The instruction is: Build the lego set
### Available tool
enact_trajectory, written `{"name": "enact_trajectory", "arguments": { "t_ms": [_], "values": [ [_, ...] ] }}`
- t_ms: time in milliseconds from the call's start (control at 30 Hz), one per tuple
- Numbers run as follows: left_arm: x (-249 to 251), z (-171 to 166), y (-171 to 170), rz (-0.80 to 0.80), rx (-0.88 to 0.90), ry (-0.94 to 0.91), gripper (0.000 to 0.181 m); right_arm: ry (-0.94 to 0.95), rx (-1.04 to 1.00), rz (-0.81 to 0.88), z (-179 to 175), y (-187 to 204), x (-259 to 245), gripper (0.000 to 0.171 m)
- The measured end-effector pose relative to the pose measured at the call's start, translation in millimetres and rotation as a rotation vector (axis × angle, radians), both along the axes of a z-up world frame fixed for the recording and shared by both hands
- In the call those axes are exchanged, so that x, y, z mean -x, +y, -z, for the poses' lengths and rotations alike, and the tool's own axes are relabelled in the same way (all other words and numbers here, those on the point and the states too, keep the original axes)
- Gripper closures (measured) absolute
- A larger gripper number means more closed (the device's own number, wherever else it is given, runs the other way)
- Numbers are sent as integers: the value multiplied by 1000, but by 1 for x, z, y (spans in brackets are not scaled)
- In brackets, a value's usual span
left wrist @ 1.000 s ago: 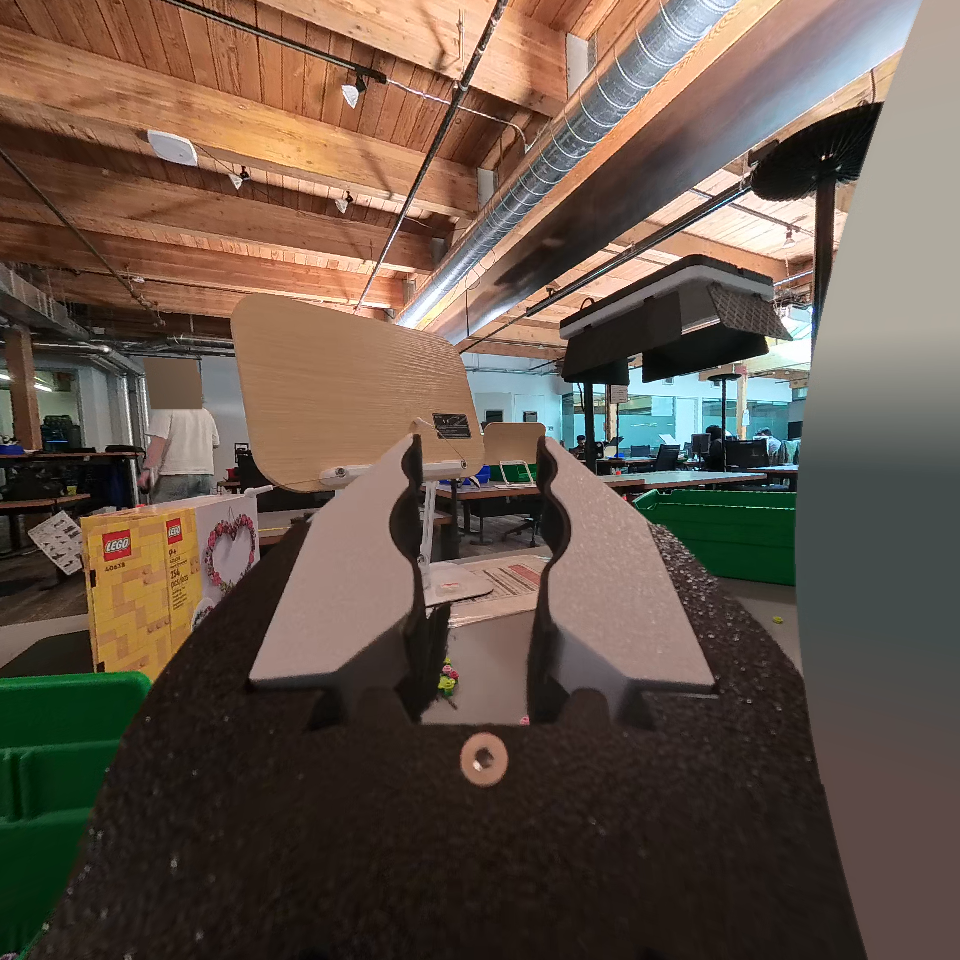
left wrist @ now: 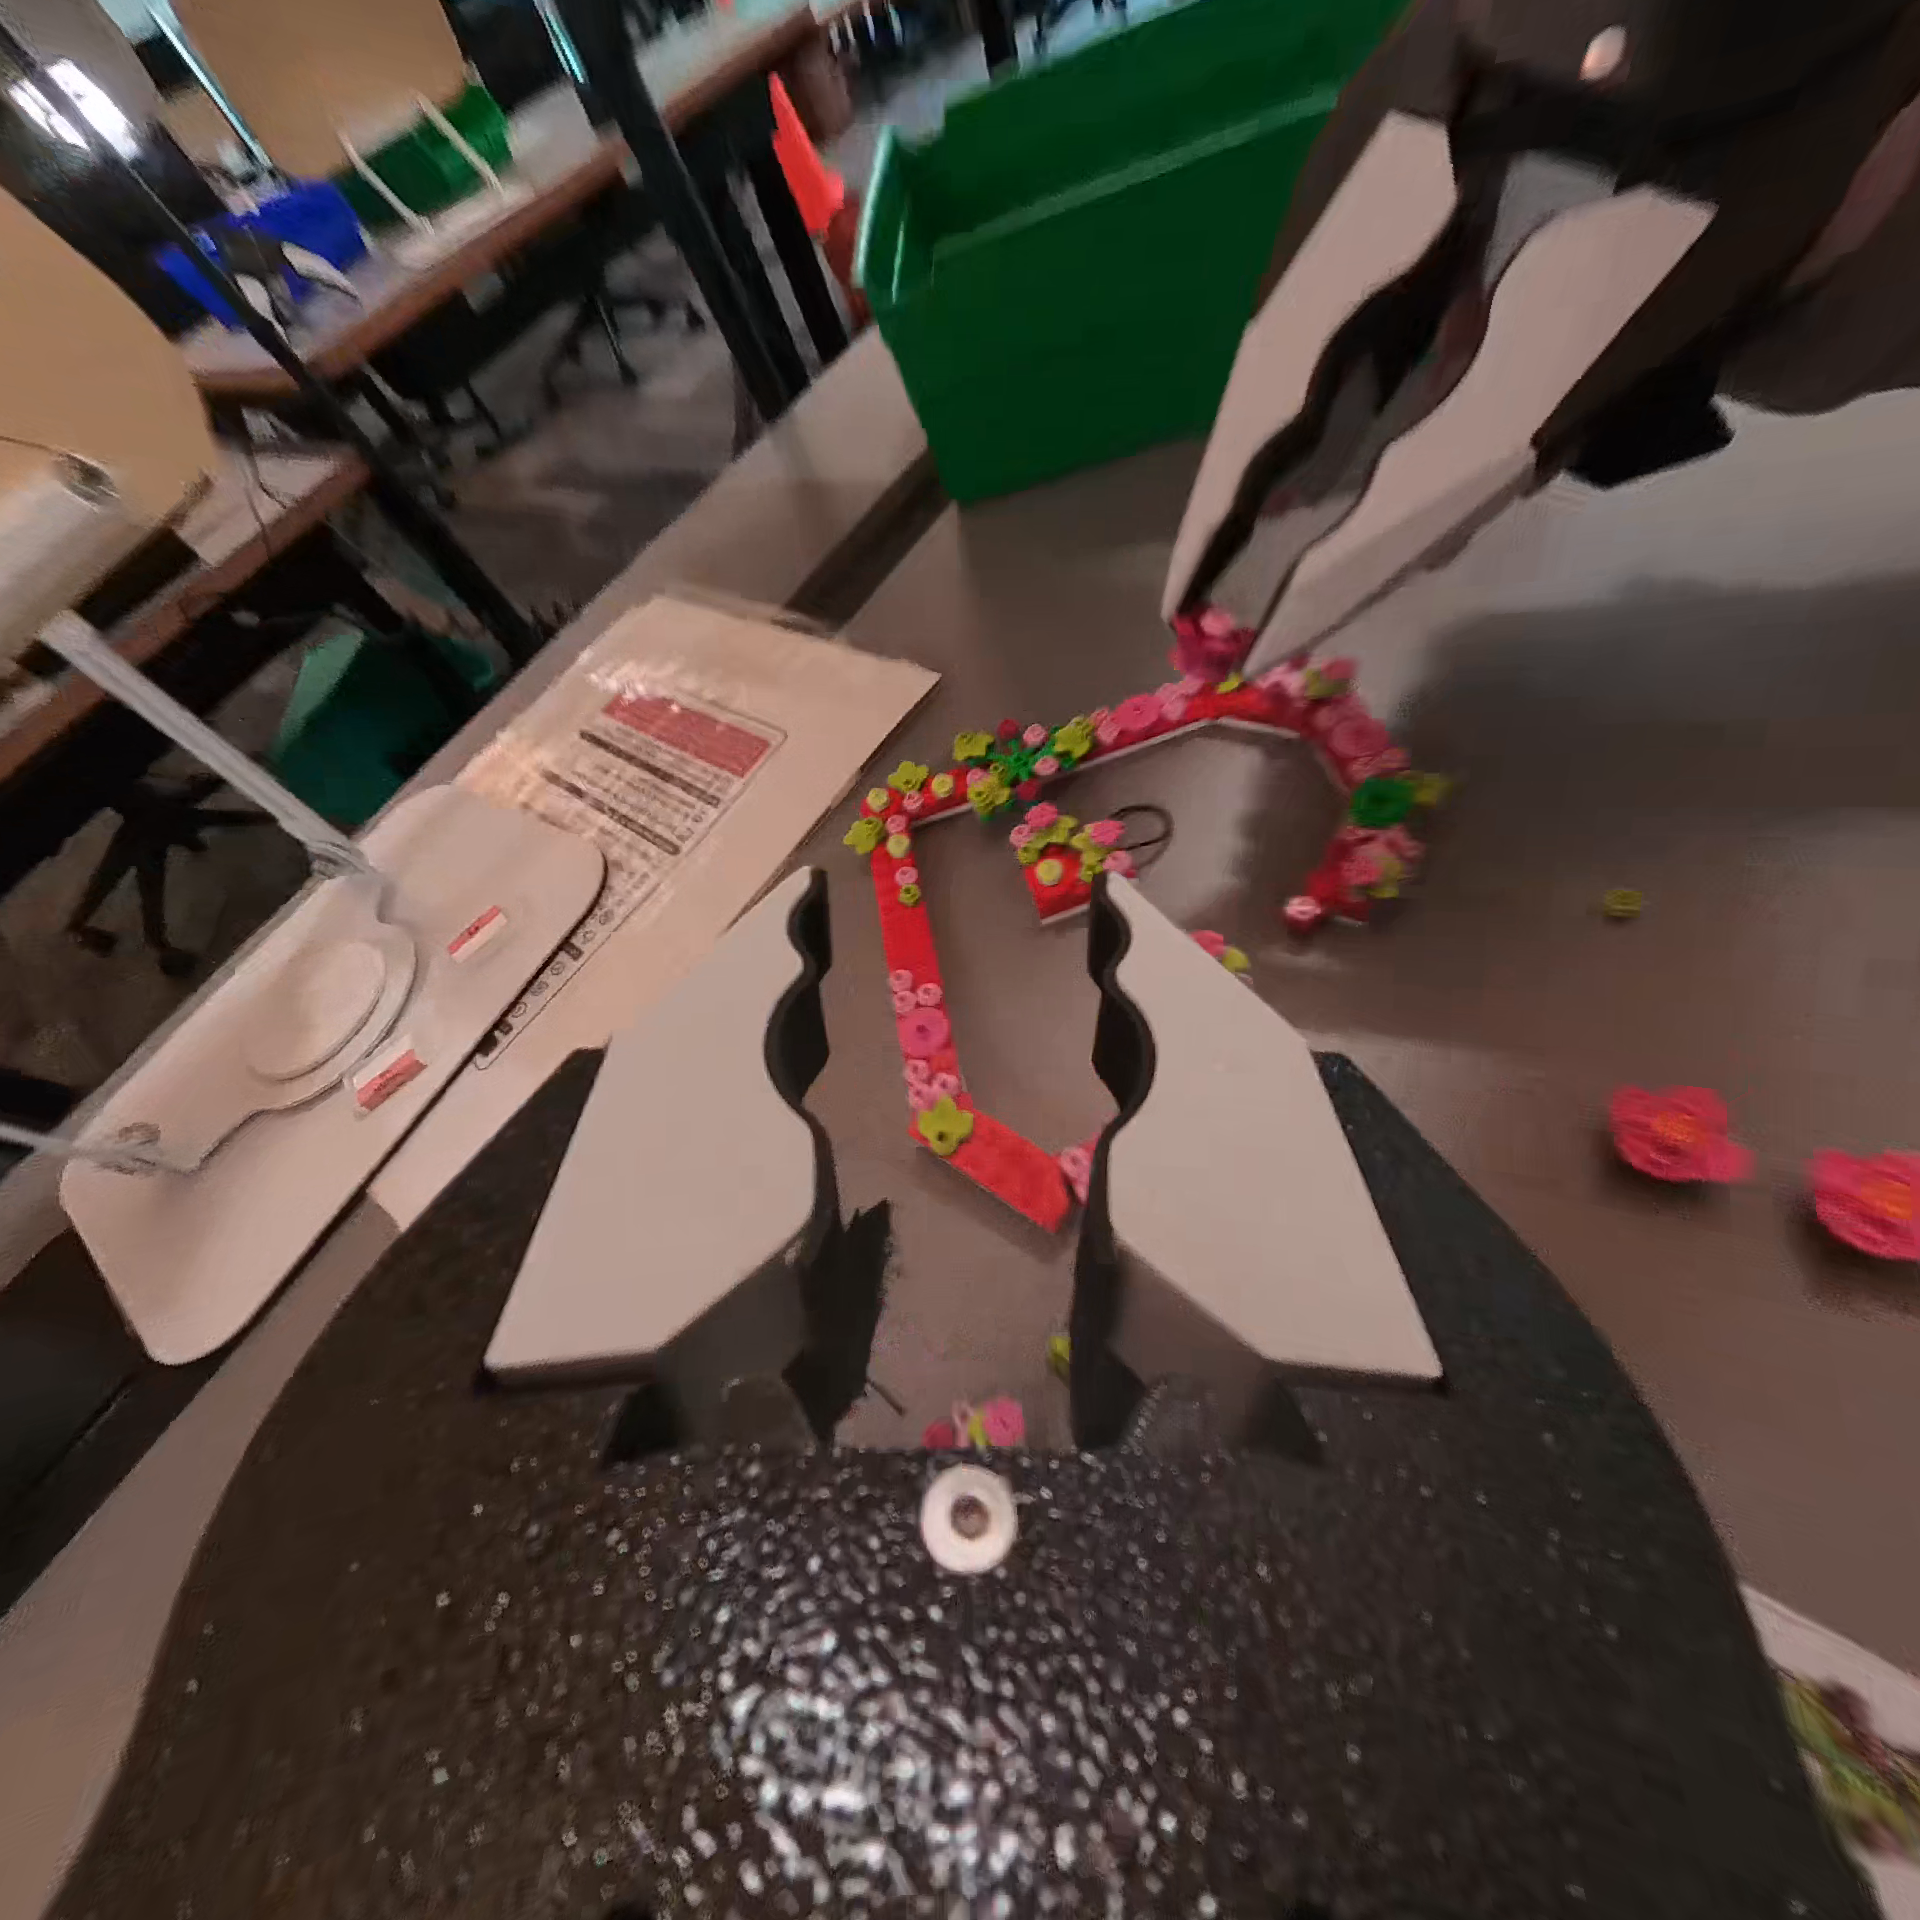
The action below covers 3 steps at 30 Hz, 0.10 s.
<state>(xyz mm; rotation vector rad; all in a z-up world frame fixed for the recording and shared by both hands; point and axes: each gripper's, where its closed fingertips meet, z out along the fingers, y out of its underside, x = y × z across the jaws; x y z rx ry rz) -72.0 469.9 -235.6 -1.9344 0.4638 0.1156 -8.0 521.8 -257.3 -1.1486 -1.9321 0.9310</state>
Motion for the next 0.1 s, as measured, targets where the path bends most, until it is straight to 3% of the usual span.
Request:
{"name": "enact_trajectory", "arguments": {
  "t_ms": [100],
  "values": [
    [10, 33, 39, 2, 161, -34, 127, 25, 79, 53, 1, 30, 35, 153]
  ]
}}
